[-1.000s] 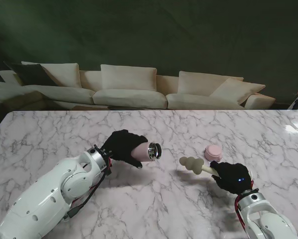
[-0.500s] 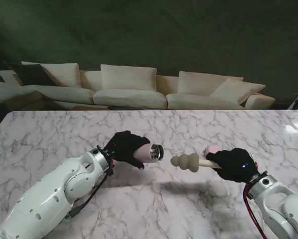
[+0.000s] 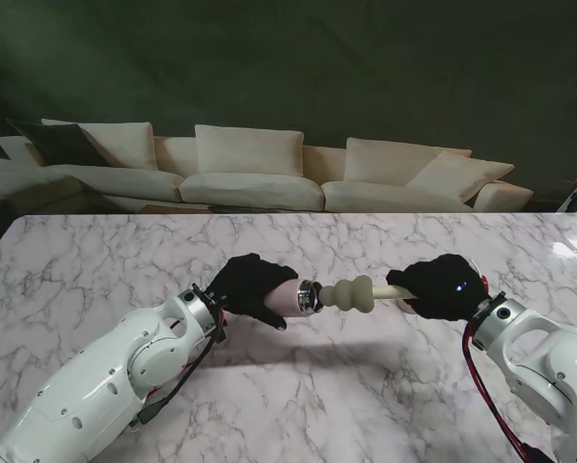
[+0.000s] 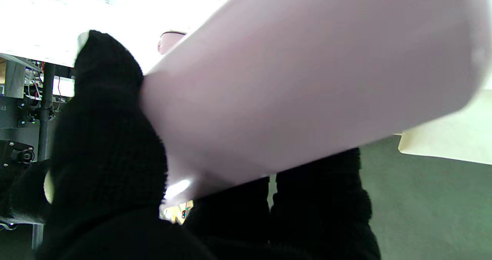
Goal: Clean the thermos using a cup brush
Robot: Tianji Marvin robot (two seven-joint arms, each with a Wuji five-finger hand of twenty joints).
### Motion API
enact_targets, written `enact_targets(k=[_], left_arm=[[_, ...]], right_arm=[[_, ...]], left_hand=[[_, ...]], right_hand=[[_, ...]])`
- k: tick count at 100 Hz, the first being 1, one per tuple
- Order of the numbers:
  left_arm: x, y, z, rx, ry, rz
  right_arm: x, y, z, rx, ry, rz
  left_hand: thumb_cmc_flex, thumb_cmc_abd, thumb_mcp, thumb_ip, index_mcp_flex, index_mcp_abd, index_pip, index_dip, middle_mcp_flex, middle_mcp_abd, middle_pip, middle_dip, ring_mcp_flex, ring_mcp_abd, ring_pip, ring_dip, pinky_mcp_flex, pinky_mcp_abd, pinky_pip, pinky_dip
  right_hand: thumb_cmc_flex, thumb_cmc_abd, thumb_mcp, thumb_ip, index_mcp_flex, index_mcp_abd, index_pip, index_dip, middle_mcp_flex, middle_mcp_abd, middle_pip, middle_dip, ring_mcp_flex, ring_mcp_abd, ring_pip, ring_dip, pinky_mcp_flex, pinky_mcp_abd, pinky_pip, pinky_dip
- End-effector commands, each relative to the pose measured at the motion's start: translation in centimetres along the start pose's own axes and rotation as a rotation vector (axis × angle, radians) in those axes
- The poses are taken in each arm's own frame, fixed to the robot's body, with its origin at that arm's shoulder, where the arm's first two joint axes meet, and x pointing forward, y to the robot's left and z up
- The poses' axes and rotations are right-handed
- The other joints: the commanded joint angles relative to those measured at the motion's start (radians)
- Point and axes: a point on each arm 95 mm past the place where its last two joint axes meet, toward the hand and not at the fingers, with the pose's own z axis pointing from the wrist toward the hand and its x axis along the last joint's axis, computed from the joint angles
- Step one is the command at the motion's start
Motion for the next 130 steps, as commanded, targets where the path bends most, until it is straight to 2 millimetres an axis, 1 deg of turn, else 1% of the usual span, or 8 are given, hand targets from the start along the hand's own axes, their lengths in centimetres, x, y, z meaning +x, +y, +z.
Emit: enact_targets(k=[1,28,46,82,109,130], left_arm=[[0.4,-0.3,0.3,0.005,0.009,-0.005],[0.6,-0.4,0.5,0.005,0.016,-0.01],[0.7,-0.4,0.7,0.005,0.01,-0.007],[0.9,-0.5,1.0,0.032,0.002,-0.021],[1.1,-0.5,1.2,0.035,0.009,-0.028],[1.2,-0.5,1.4,0.038,-0.002,-0.049]], right_arm=[[0.0,0.6,0.4,0.002,0.011,-0.025],[0.3,1.1,2.3,0.036,0.054,-0.05],[0.7,1.6,3.1,0.044,0.073,-0.054],[1.7,2.1,4.1,0.101,0.079,-0.053],[2.7,2.1,5.2,0.134,0.069,-0.037],[3.5,2.6,6.2,0.159,0.055,-0.039]], left_hand=[[0.333,0.439,0.467,0.072,0.093,-0.161,0.123,0.032,0.027,-0.089,0.079,0.016,0.067,-0.105,0.167,0.041,0.015,-0.092,0.048,0.025],[0.333,0.437,0.468,0.071,0.094,-0.16,0.124,0.032,0.029,-0.088,0.082,0.02,0.069,-0.107,0.17,0.042,0.017,-0.091,0.049,0.026],[0.336,0.438,0.468,0.068,0.093,-0.16,0.126,0.033,0.027,-0.086,0.088,0.031,0.069,-0.109,0.182,0.052,0.015,-0.087,0.058,0.031],[0.337,0.433,0.47,0.065,0.095,-0.156,0.13,0.036,0.033,-0.078,0.091,0.046,0.079,-0.11,0.2,0.066,0.026,-0.085,0.076,0.04],[0.337,0.431,0.474,0.065,0.099,-0.155,0.131,0.036,0.037,-0.075,0.091,0.051,0.085,-0.113,0.203,0.069,0.031,-0.084,0.079,0.041],[0.338,0.428,0.478,0.063,0.103,-0.149,0.13,0.035,0.037,-0.067,0.093,0.058,0.089,-0.115,0.207,0.073,0.037,-0.081,0.083,0.043]], right_hand=[[0.074,0.079,0.072,0.019,0.036,-0.007,-0.017,-0.018,0.023,0.013,0.036,0.013,0.049,-0.033,0.115,0.051,0.037,0.007,0.08,-0.009],[0.074,0.08,0.069,0.019,0.037,0.002,-0.027,-0.032,0.028,0.012,0.034,0.012,0.049,-0.033,0.116,0.054,0.038,0.01,0.082,-0.014],[0.074,0.08,0.068,0.019,0.037,0.007,-0.03,-0.038,0.033,0.014,0.034,0.012,0.05,-0.032,0.123,0.057,0.045,0.01,0.087,-0.015],[0.075,0.064,0.088,0.021,0.044,0.066,-0.061,-0.081,0.065,0.036,0.025,0.005,0.048,-0.021,0.165,0.08,0.08,0.037,0.109,-0.02],[0.071,0.06,0.099,0.023,0.043,0.09,-0.078,-0.101,0.074,0.04,0.017,0.0,0.048,-0.021,0.178,0.088,0.093,0.045,0.118,-0.025],[0.07,0.053,0.109,0.025,0.049,0.107,-0.084,-0.11,0.083,0.047,0.017,-0.001,0.049,-0.026,0.196,0.097,0.107,0.042,0.13,-0.027]])
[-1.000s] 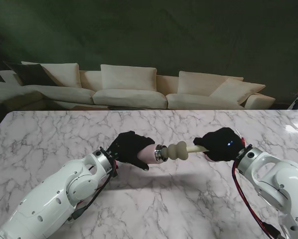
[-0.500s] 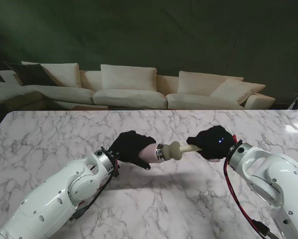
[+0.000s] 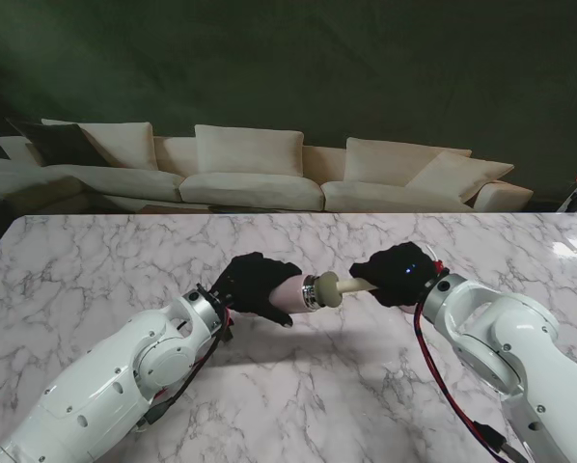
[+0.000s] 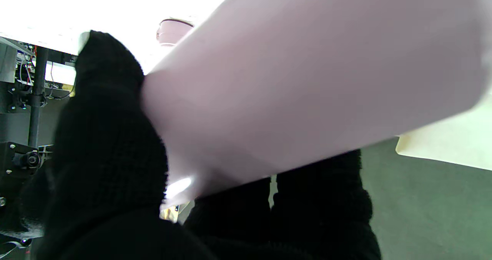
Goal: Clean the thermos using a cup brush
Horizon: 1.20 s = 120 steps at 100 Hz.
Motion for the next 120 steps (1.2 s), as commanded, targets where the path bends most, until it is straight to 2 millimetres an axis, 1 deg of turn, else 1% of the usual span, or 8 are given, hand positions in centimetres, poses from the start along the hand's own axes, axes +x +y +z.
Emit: enact_targets(k=[1,21,48,97,105,108,114,120], left_arm=[[0.9,-0.6,0.7,0.014,0.021,-0.009],[1.0,-0.7,0.8,0.021,0.018,-0.017],[1.1,-0.8,0.8,0.027,0.024,-0.022],[1.3,-0.9,1.0,0.035,0.03,-0.027],[1.3,-0.9,1.0,0.033,0.029,-0.027],[1.3,-0.9,1.0,0.032,0.029,-0.027],[1.3,-0.8,0.9,0.03,0.028,-0.028],[1.3,-0.8,0.9,0.028,0.027,-0.028]], right_arm=[[0.5,0.6,0.3,0.003,0.012,-0.01],[1.2,0.9,1.3,0.047,0.027,-0.016],[2.1,0.8,2.6,0.078,0.033,-0.001],[3.4,0.7,3.8,0.102,0.031,0.006],[3.6,0.7,3.9,0.088,0.028,0.003],[3.6,0.7,3.9,0.073,0.023,-0.008],[3.7,0.8,3.9,0.036,0.015,-0.046],[3.8,0.8,3.9,0.017,0.013,-0.075]], left_hand=[[0.338,0.428,0.479,0.063,0.103,-0.161,0.13,0.035,0.037,-0.08,0.078,0.045,0.089,-0.115,0.19,0.068,0.034,-0.081,0.067,0.028],[0.337,0.421,0.483,0.06,0.108,-0.157,0.13,0.034,0.042,-0.074,0.075,0.048,0.101,-0.118,0.185,0.069,0.052,-0.084,0.067,0.027],[0.336,0.42,0.489,0.056,0.11,-0.155,0.128,0.031,0.043,-0.069,0.071,0.047,0.105,-0.119,0.174,0.068,0.058,-0.078,0.061,0.022],[0.335,0.417,0.495,0.052,0.113,-0.153,0.128,0.029,0.046,-0.067,0.07,0.048,0.11,-0.118,0.171,0.079,0.063,-0.079,0.06,0.02],[0.335,0.417,0.497,0.051,0.113,-0.152,0.127,0.028,0.047,-0.067,0.069,0.048,0.11,-0.119,0.17,0.08,0.063,-0.077,0.059,0.019],[0.334,0.417,0.497,0.051,0.114,-0.152,0.127,0.028,0.046,-0.067,0.069,0.048,0.11,-0.119,0.17,0.081,0.063,-0.077,0.059,0.019],[0.334,0.418,0.497,0.051,0.114,-0.152,0.126,0.027,0.046,-0.067,0.069,0.048,0.11,-0.118,0.17,0.081,0.064,-0.077,0.059,0.02],[0.334,0.418,0.498,0.051,0.114,-0.152,0.126,0.027,0.047,-0.067,0.069,0.048,0.11,-0.118,0.17,0.082,0.065,-0.077,0.059,0.02]], right_hand=[[0.067,0.044,0.075,0.026,0.037,0.036,-0.008,-0.023,0.034,0.03,0.017,0.0,0.037,-0.032,0.162,0.074,0.056,0.038,0.126,-0.002],[0.065,0.038,0.086,0.032,0.041,0.051,-0.014,-0.027,0.045,0.03,0.026,0.002,0.037,-0.048,0.19,0.088,0.08,0.029,0.145,-0.007],[0.064,0.03,0.1,0.038,0.043,0.061,-0.021,-0.031,0.044,0.033,0.026,0.003,0.037,-0.051,0.196,0.091,0.086,0.029,0.151,-0.013],[0.06,0.032,0.104,0.036,0.041,0.066,-0.026,-0.029,0.037,0.035,0.008,-0.007,0.036,-0.059,0.194,0.094,0.103,0.021,0.167,-0.018],[0.058,0.048,0.077,0.041,0.024,0.027,-0.023,-0.014,0.013,0.023,-0.024,-0.027,0.037,-0.033,0.108,0.056,0.038,0.011,0.123,-0.03],[0.054,0.05,0.074,0.045,0.012,0.009,-0.024,-0.006,-0.001,0.018,-0.049,-0.045,0.037,-0.006,0.038,0.022,-0.01,0.014,0.088,-0.034],[0.041,0.048,0.084,0.048,-0.009,-0.013,-0.035,0.001,-0.026,0.006,-0.095,-0.083,0.036,0.024,-0.088,-0.038,-0.078,0.011,0.03,-0.032],[0.01,0.039,0.103,0.051,-0.044,-0.029,-0.063,0.005,-0.077,0.0,-0.154,-0.128,0.026,0.055,-0.269,-0.11,-0.155,0.001,-0.025,-0.017]])
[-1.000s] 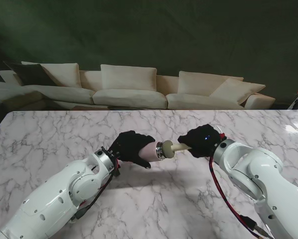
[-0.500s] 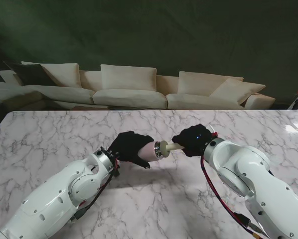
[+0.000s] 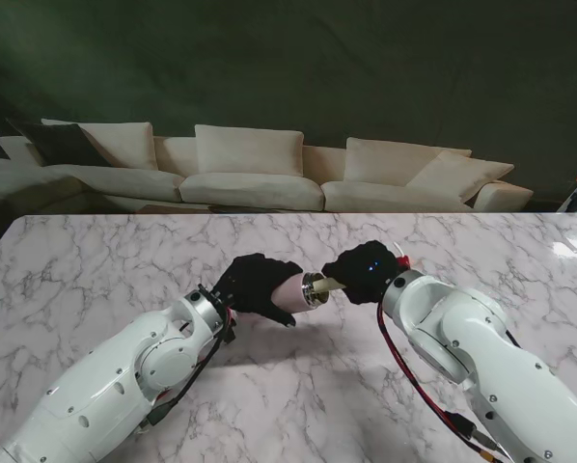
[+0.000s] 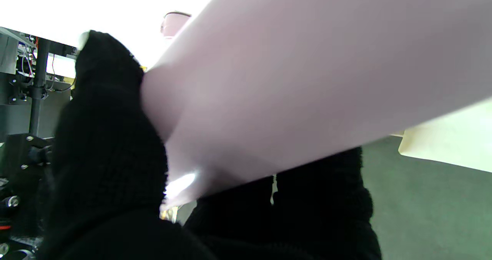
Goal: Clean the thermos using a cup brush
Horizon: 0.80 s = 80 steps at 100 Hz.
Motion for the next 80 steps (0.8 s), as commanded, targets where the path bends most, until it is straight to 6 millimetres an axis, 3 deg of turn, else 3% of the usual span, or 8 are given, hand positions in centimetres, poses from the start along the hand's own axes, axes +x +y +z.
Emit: enact_targets(k=[1,11,17,20,32,39,52,80], left_arm=[[0.9,-0.6,0.7,0.013,0.027,-0.006],[0.9,-0.5,0.8,0.01,0.026,-0.006],[1.0,-0.5,0.8,0.009,0.027,-0.005],[1.0,-0.5,0.8,0.01,0.027,-0.005],[0.9,-0.6,0.7,0.013,0.026,-0.002],[0.9,-0.7,0.7,0.014,0.027,0.0],[0.8,-0.7,0.6,0.016,0.025,0.003],[0.8,-0.8,0.4,0.018,0.023,0.005]], right_arm=[[0.7,-0.1,-0.1,0.007,0.015,0.004],[1.0,0.1,-0.4,-0.003,0.023,-0.047],[1.0,0.2,-0.6,-0.017,0.033,-0.091],[1.0,0.2,-0.7,-0.03,0.036,-0.111],[0.8,0.2,-1.3,-0.079,0.043,-0.169],[0.5,0.3,-1.7,-0.117,0.047,-0.204],[-0.2,0.5,-2.7,-0.193,0.052,-0.281],[-1.4,0.9,-5.6,-0.187,0.027,-0.297]], left_hand=[[0.333,0.417,0.498,0.052,0.112,-0.192,0.125,0.021,0.034,-0.099,0.043,0.024,0.075,-0.119,0.152,0.072,0.03,-0.079,0.044,0.018],[0.332,0.418,0.498,0.052,0.113,-0.192,0.125,0.021,0.034,-0.1,0.043,0.024,0.075,-0.119,0.152,0.074,0.03,-0.079,0.044,0.018],[0.332,0.417,0.499,0.052,0.113,-0.192,0.125,0.021,0.034,-0.099,0.043,0.024,0.075,-0.119,0.152,0.074,0.03,-0.079,0.044,0.019],[0.331,0.418,0.499,0.052,0.112,-0.192,0.125,0.021,0.034,-0.1,0.043,0.025,0.075,-0.119,0.152,0.075,0.03,-0.079,0.044,0.019],[0.332,0.416,0.5,0.052,0.113,-0.192,0.126,0.021,0.034,-0.097,0.044,0.025,0.075,-0.118,0.153,0.076,0.03,-0.078,0.043,0.019],[0.331,0.417,0.501,0.052,0.114,-0.191,0.127,0.021,0.036,-0.099,0.045,0.026,0.076,-0.118,0.154,0.078,0.029,-0.076,0.044,0.02],[0.33,0.416,0.502,0.053,0.115,-0.191,0.127,0.021,0.035,-0.098,0.045,0.026,0.075,-0.117,0.155,0.079,0.029,-0.076,0.045,0.022],[0.33,0.417,0.503,0.052,0.114,-0.191,0.128,0.021,0.036,-0.099,0.046,0.027,0.076,-0.117,0.156,0.08,0.029,-0.077,0.045,0.024]], right_hand=[[0.007,0.057,0.081,0.026,-0.056,-0.029,-0.03,0.017,-0.054,-0.003,-0.06,-0.043,0.009,0.041,-0.133,-0.06,-0.067,-0.001,-0.026,0.021],[-0.122,0.052,0.062,0.067,-0.135,-0.03,-0.115,0.03,-0.189,-0.007,-0.149,-0.078,-0.161,0.054,-0.332,-0.058,-0.185,-0.04,-0.104,0.044],[-0.269,0.068,0.015,0.132,-0.156,-0.022,-0.238,0.146,-0.28,-0.012,-0.168,-0.108,-0.258,0.052,-0.412,-0.04,-0.247,-0.06,-0.149,0.069],[-0.309,0.056,-0.001,0.137,-0.161,-0.022,-0.262,0.178,-0.309,-0.01,-0.178,-0.116,-0.299,0.053,-0.436,-0.046,-0.275,-0.064,-0.168,0.07],[-0.419,0.009,-0.061,0.129,-0.193,-0.018,-0.307,0.185,-0.444,0.01,-0.234,-0.151,-0.483,0.074,-0.581,-0.11,-0.423,-0.049,-0.281,0.052],[-0.459,-0.009,-0.09,0.126,-0.202,-0.023,-0.325,0.191,-0.496,0.018,-0.257,-0.18,-0.578,0.096,-0.672,-0.166,-0.532,-0.01,-0.38,0.034],[-0.513,-0.028,-0.111,0.126,-0.228,-0.014,-0.369,0.186,-0.57,0.035,-0.308,-0.235,-0.672,0.122,-0.809,-0.262,-0.631,0.031,-0.5,-0.001],[-0.525,-0.046,-0.132,0.125,-0.288,0.055,-0.446,0.151,-0.665,0.076,-0.393,-0.312,-0.73,0.181,-0.957,-0.378,-0.667,0.032,-0.592,-0.084]])
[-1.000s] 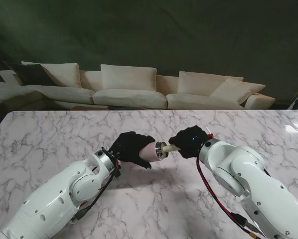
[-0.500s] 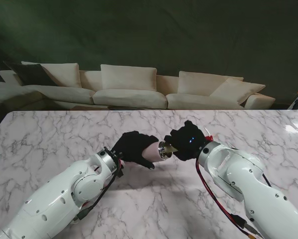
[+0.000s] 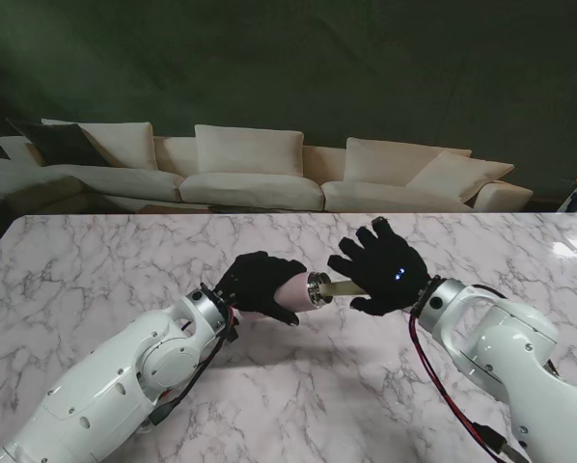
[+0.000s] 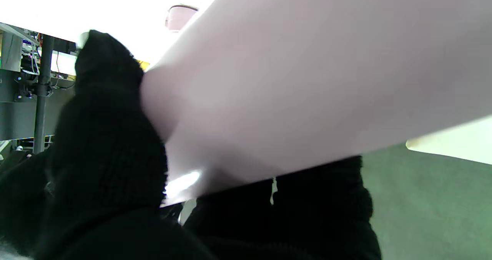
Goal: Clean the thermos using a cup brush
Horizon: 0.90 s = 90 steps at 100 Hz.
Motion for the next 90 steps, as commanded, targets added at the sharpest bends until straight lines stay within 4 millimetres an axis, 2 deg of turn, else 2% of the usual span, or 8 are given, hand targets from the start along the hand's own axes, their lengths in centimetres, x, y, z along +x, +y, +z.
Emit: enact_targets(k=[1,23,34,50,56,64,77,90], left_arm=[[0.3,-0.4,0.2,0.004,0.011,0.001],[0.3,-0.4,0.2,0.01,0.014,0.004],[0.3,-0.4,0.2,0.01,0.014,0.003],[0.3,-0.4,0.1,0.01,0.016,0.003],[0.3,-0.4,0.1,0.01,0.017,0.003],[0.3,-0.4,0.1,0.009,0.019,0.003],[0.5,-0.4,0.1,0.003,0.026,0.0],[0.7,-0.3,0.3,-0.005,0.037,-0.004]], right_arm=[[0.2,0.1,-0.6,0.014,0.003,-0.011],[-0.2,0.0,-2.1,0.08,-0.027,0.062],[0.0,-0.2,-2.1,0.109,-0.03,0.094],[0.2,-0.7,-1.7,0.125,-0.047,0.149],[0.3,-0.8,-1.5,0.116,-0.058,0.161],[0.4,-0.9,-1.2,0.103,-0.065,0.183],[0.3,-1.0,-0.6,0.053,-0.064,0.18],[0.1,-0.8,-0.1,0.02,-0.045,0.161]], left_hand=[[0.33,0.417,0.504,0.052,0.114,-0.189,0.128,0.021,0.036,-0.099,0.046,0.026,0.076,-0.116,0.156,0.063,0.029,-0.077,0.045,0.024],[0.329,0.416,0.504,0.052,0.114,-0.19,0.127,0.021,0.036,-0.1,0.047,0.026,0.076,-0.117,0.157,0.063,0.028,-0.074,0.045,0.026],[0.329,0.417,0.504,0.053,0.115,-0.191,0.128,0.021,0.036,-0.099,0.047,0.026,0.076,-0.117,0.157,0.063,0.028,-0.075,0.045,0.027],[0.329,0.418,0.503,0.052,0.114,-0.19,0.128,0.021,0.035,-0.1,0.047,0.027,0.075,-0.116,0.156,0.063,0.027,-0.075,0.044,0.027],[0.329,0.418,0.504,0.052,0.114,-0.191,0.129,0.022,0.036,-0.1,0.048,0.028,0.075,-0.117,0.157,0.064,0.028,-0.077,0.044,0.028],[0.33,0.417,0.504,0.053,0.114,-0.192,0.129,0.022,0.035,-0.101,0.048,0.027,0.074,-0.116,0.157,0.064,0.027,-0.075,0.044,0.028],[0.33,0.417,0.503,0.053,0.115,-0.191,0.13,0.022,0.035,-0.101,0.048,0.027,0.074,-0.115,0.158,0.065,0.025,-0.075,0.044,0.029],[0.329,0.418,0.503,0.053,0.115,-0.193,0.13,0.022,0.035,-0.103,0.048,0.028,0.073,-0.116,0.158,0.065,0.025,-0.076,0.044,0.03]], right_hand=[[-0.017,-0.04,-0.011,0.015,-0.031,0.056,-0.027,-0.018,-0.043,0.041,-0.031,-0.014,-0.03,0.042,-0.046,-0.037,0.001,0.023,-0.024,-0.033],[0.06,-0.069,0.05,0.002,-0.011,0.122,0.006,-0.024,-0.042,0.088,0.028,0.006,0.079,0.001,0.056,-0.01,0.2,-0.101,0.072,-0.089],[0.13,-0.079,0.118,-0.007,0.019,0.116,0.05,-0.015,0.034,0.07,0.08,0.027,0.19,-0.033,0.161,0.054,0.332,-0.151,0.151,-0.079],[0.311,-0.019,0.204,-0.017,0.115,0.035,0.162,0.015,0.224,0.027,0.16,0.061,0.4,-0.078,0.311,0.165,0.538,-0.21,0.265,-0.027],[0.411,-0.042,0.201,-0.091,0.168,-0.024,0.322,-0.118,0.338,0.004,0.195,0.093,0.475,-0.087,0.367,0.218,0.605,-0.224,0.305,0.0],[0.496,-0.038,0.206,-0.11,0.224,-0.075,0.416,-0.164,0.461,-0.014,0.198,0.12,0.567,-0.095,0.442,0.259,0.686,-0.234,0.373,0.024],[0.527,-0.034,0.258,-0.128,0.334,-0.114,0.456,-0.19,0.615,-0.05,0.254,0.19,0.7,-0.105,0.611,0.34,0.801,-0.235,0.56,0.082],[0.526,-0.035,0.266,-0.133,0.367,-0.13,0.463,-0.181,0.648,-0.063,0.285,0.246,0.73,-0.123,0.717,0.37,0.832,-0.262,0.669,0.078]])
